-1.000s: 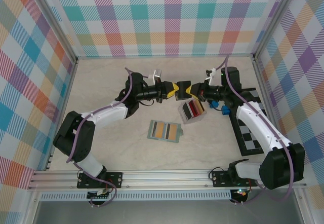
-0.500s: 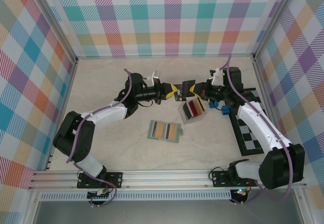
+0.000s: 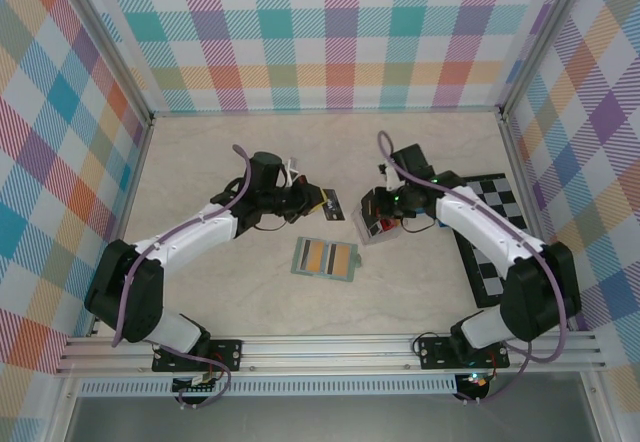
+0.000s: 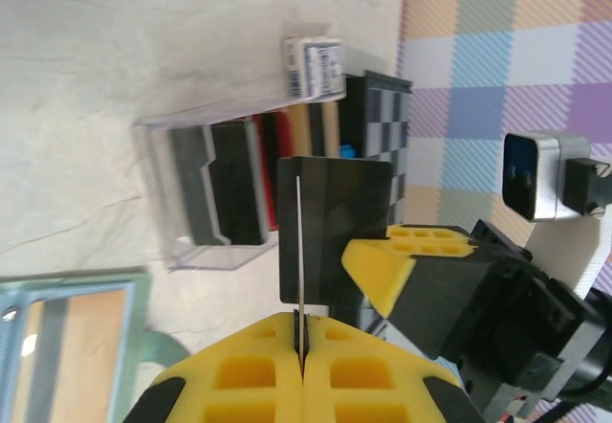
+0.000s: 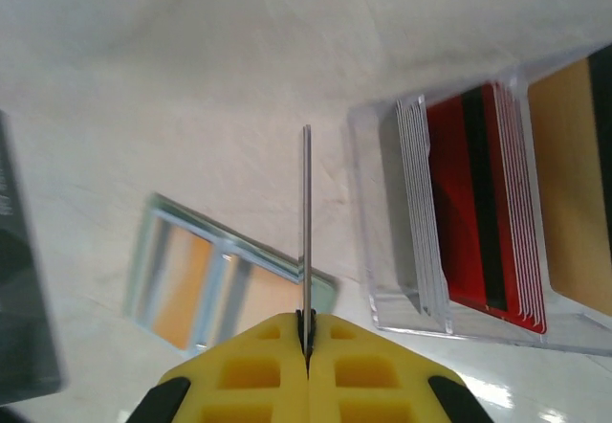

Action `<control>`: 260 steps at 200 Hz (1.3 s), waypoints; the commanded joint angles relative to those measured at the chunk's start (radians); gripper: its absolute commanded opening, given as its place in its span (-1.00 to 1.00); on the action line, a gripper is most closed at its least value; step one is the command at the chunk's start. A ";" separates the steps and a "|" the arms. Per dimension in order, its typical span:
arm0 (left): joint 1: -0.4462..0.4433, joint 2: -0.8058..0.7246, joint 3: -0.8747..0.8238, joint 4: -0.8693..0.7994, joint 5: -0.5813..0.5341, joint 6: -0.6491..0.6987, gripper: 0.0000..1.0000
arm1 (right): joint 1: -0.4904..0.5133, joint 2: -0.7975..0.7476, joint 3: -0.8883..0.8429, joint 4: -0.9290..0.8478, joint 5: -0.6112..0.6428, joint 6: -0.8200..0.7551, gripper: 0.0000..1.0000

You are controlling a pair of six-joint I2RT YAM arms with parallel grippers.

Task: Put the credit cards into the card holder
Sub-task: Place the credit card in the storage box.

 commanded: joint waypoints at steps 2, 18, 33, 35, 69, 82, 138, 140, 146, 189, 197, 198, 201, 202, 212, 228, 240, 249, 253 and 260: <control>0.010 -0.043 -0.023 -0.079 -0.034 0.052 -1.00 | 0.029 0.031 0.014 -0.042 0.149 -0.114 -0.98; 0.010 -0.049 -0.028 -0.079 -0.031 0.053 -1.00 | 0.034 0.045 0.000 -0.014 0.157 -0.125 -0.98; 0.010 -0.051 -0.029 -0.079 -0.029 0.052 -1.00 | 0.042 0.048 0.004 -0.004 0.161 -0.137 -0.98; 0.010 -0.051 -0.030 -0.079 -0.029 0.052 -1.00 | 0.042 0.048 0.004 -0.003 0.164 -0.138 -0.98; 0.010 -0.046 -0.034 -0.064 -0.025 0.042 -1.00 | 0.046 0.080 0.015 0.009 0.163 -0.158 -0.97; 0.010 -0.042 -0.033 -0.056 -0.019 0.039 -1.00 | 0.046 0.096 0.015 0.016 0.158 -0.155 -0.97; 0.011 -0.034 -0.040 -0.035 -0.002 0.030 -1.00 | 0.062 0.144 0.001 0.069 0.180 -0.161 -0.94; 0.011 -0.034 -0.040 -0.035 -0.001 0.029 -1.00 | 0.062 0.145 0.000 0.074 0.180 -0.161 -0.94; 0.010 -0.032 -0.041 -0.030 0.001 0.027 -1.00 | 0.064 0.147 -0.003 0.083 0.178 -0.163 -0.94; 0.010 -0.031 -0.043 -0.028 0.009 0.026 -1.00 | 0.074 0.186 0.011 0.083 0.189 -0.170 -0.90; 0.010 -0.029 -0.043 -0.025 0.012 0.027 -1.00 | 0.077 0.188 0.011 0.077 0.199 -0.165 -0.83; 0.010 -0.029 -0.044 -0.024 0.013 0.028 -1.00 | 0.077 0.187 0.011 0.075 0.201 -0.163 -0.82; 0.010 -0.030 -0.046 -0.022 0.016 0.026 -1.00 | 0.078 0.187 0.012 0.072 0.205 -0.160 -0.78; 0.010 -0.030 -0.046 -0.021 0.017 0.027 -1.00 | 0.078 0.186 0.012 0.071 0.205 -0.159 -0.77; 0.010 -0.027 -0.048 -0.002 0.035 0.028 -1.00 | 0.078 0.175 0.012 0.060 0.207 -0.147 -0.70; 0.010 -0.022 -0.046 0.014 0.058 0.030 -1.00 | 0.079 0.139 0.011 0.050 0.218 -0.122 -0.51; 0.011 -0.022 -0.048 0.027 0.072 0.035 -1.00 | 0.078 0.104 0.015 0.034 0.228 -0.103 -0.40; 0.010 -0.024 -0.053 0.044 0.082 0.036 -1.00 | 0.079 0.077 0.020 0.017 0.244 -0.077 -0.32; 0.010 -0.026 -0.056 0.053 0.088 0.034 -1.00 | 0.078 0.066 0.026 0.000 0.255 -0.056 -0.31; 0.011 -0.026 -0.060 0.073 0.100 0.036 -1.00 | 0.077 0.044 0.033 -0.020 0.251 -0.026 -0.32</control>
